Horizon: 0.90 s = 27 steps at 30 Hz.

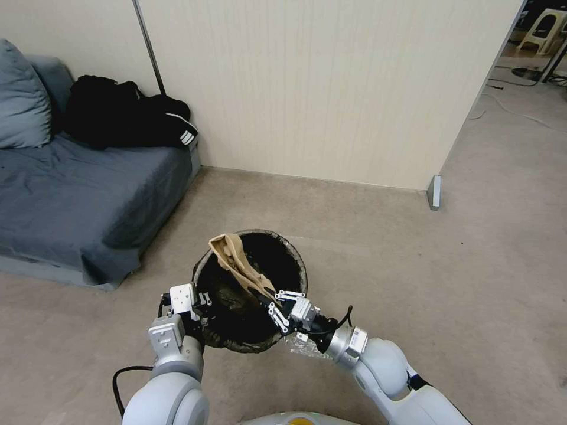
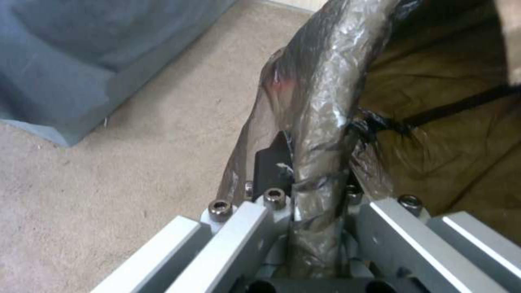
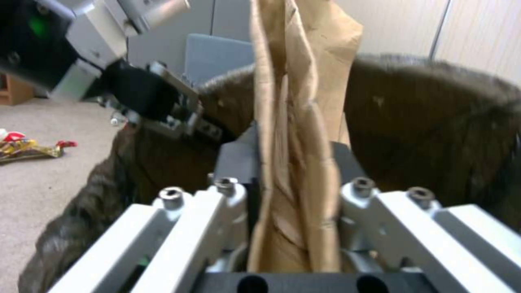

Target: Pick up the trash bin, then pick up the garbage from the floor and place it into the trash bin.

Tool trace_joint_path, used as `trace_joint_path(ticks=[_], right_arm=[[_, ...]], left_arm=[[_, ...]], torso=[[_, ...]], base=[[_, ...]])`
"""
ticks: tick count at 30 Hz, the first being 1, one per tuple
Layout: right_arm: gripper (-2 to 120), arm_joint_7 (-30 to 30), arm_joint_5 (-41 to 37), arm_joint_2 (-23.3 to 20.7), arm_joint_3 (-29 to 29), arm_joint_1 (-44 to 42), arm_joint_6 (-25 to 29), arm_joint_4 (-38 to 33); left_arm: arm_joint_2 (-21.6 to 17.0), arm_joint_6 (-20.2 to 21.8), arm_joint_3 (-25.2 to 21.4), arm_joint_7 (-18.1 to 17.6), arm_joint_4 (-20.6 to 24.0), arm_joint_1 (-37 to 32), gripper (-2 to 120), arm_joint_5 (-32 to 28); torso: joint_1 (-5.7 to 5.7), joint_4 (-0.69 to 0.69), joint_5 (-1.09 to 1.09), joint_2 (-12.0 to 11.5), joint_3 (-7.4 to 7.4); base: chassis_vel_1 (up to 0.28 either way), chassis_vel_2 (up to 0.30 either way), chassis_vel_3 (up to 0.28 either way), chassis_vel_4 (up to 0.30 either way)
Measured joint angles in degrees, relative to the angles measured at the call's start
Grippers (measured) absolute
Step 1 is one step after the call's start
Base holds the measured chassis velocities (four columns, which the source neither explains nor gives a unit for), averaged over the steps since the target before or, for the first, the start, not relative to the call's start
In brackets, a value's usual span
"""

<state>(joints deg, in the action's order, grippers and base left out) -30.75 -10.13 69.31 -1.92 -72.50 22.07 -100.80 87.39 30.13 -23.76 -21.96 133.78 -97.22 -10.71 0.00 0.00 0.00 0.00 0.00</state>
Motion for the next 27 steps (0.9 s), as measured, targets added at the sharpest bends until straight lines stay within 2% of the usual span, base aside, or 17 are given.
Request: trace_joint_path(ticks=[1,2,5,6,8,10,12,14,15,17,18,20,27], right_arm=[[27,0.01,0.22,0.06,0.08,-0.03,0.00,-0.38],[27,0.01,0.22,0.06,0.08,-0.03,0.00,-0.38],[40,0.25,1.14,-0.60,0.73,-0.38,-0.11,-2.07],[40,0.25,1.14,-0.60,0.73,-0.38,-0.11,-2.07],[53,0.47,1.32,-1.20,0.75,-1.22,-0.13,-3.01],[53,0.50,1.33,-1.39,0.75,-1.40,-0.14,-3.17],[67,0.54,1.51,-2.53,0.52,-2.26,-0.12,-4.07],[70,0.54,1.56,-2.80,0.43,-2.42,-0.09,-4.34],[77,0.54,1.59,-3.12,0.27,-2.62,-0.07,-4.76],[84,0.54,1.66,-3.51,-0.04,-2.95,-0.03,-5.73],[84,0.54,1.66,-3.51,-0.04,-2.95,-0.03,-5.73],[96,0.51,1.81,-3.96,-0.46,-3.53,0.03,-7.23],[100,0.34,2.71,-3.75,-2.51,-5.58,0.48,-11.33]], left_arm=[[0.09,-0.09,-0.02,0.05,-0.16,0.02,0,0.02],[0.09,-0.09,-0.02,0.05,-0.16,0.02,0,0.02],[0.09,-0.27,-0.65,0.48,-0.60,0.17,0,-0.01],[0.09,-0.27,-0.65,0.48,-0.60,0.17,0,-0.01],[0.11,-0.24,-0.82,0.92,-0.72,0.54,0,-0.85],[0.12,-0.24,-0.84,0.98,-0.73,0.59,0,-0.92],[0.31,-0.24,-0.83,1.24,-0.75,0.70,0,-1.06],[0.37,-0.24,-0.76,1.31,-0.75,0.70,0,-1.05],[0.46,-0.24,-0.66,1.37,-0.75,0.69,0,-1.01],[0.57,-0.24,-0.53,1.44,-0.80,0.67,0,-0.80],[0.57,-0.24,-0.53,1.44,-0.80,0.67,0,-0.80],[0.59,-0.31,-0.54,1.46,-0.91,0.66,0,-0.42],[0.46,-0.44,-0.55,1.49,-0.92,0.48,0,-0.24]], torso=[[0.00,0.00,0.00,0.00,0.00],[0.00,0.00,0.00,0.00,0.00],[0.00,0.01,0.00,0.00,0.00],[0.00,0.01,0.00,0.00,0.00],[0.00,0.00,0.00,0.00,0.00],[0.00,0.00,0.00,0.00,0.00],[0.00,0.00,0.00,0.00,0.00],[0.00,0.00,0.00,0.00,0.00],[0.00,0.00,0.00,0.00,0.00],[0.00,0.00,0.00,0.00,0.00],[0.00,0.00,0.00,0.00,0.00],[0.00,0.00,0.00,0.00,0.00],[0.00,0.00,0.00,0.00,0.00]], base=[[0.000,0.000,0.000,0.000],[0.000,0.000,0.000,0.000],[0.000,0.000,0.000,0.000],[0.000,0.000,0.000,0.000],[0.000,0.000,0.000,0.000],[0.000,0.000,0.000,0.000],[0.000,0.000,0.000,0.000],[0.000,0.000,0.000,0.000],[0.000,0.000,0.000,0.000],[0.000,0.000,0.000,0.000],[0.000,0.000,0.000,0.000],[0.000,0.000,0.000,0.000],[0.000,0.000,0.000,0.000]])
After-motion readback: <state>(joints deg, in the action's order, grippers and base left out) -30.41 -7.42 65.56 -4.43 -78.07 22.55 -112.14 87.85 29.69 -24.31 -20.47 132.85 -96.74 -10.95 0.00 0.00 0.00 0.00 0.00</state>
